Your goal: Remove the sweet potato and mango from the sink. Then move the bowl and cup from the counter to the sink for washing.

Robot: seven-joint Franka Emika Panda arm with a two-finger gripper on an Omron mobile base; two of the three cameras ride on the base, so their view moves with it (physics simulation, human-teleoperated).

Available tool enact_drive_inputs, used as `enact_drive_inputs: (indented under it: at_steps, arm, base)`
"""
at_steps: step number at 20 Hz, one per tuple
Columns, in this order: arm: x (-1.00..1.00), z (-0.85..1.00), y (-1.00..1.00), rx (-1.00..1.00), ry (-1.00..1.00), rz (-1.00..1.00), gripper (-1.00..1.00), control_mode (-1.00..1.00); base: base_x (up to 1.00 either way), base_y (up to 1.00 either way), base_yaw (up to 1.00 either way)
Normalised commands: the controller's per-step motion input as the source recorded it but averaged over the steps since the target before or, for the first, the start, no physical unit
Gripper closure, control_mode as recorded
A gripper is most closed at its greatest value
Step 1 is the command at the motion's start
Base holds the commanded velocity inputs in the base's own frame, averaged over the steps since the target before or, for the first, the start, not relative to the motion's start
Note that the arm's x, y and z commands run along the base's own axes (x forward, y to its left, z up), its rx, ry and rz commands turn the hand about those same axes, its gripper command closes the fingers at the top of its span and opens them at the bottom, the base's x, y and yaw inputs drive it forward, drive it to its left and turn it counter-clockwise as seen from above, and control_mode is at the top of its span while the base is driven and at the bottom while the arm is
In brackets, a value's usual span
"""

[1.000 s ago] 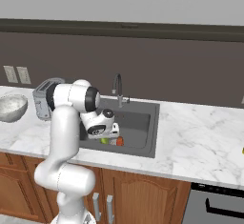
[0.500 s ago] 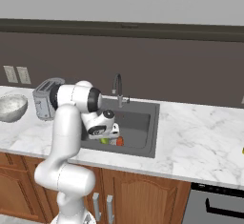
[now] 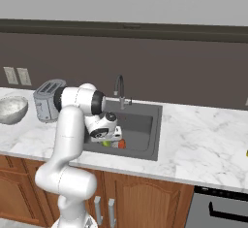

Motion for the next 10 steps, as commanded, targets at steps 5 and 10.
enact_drive_inputs:
  at_steps: [5, 10]
  arm:
    - [0.10, -0.10, 0.02, 0.00, 0.01, 0.00, -1.00, -1.00]
    - [0.07, -0.11, 0.03, 0.00, 0.00, 0.00, -1.00, -1.00]
  base:
    - [0.00, 0.00, 0.00]
    - [0.00, 0.00, 0.00]
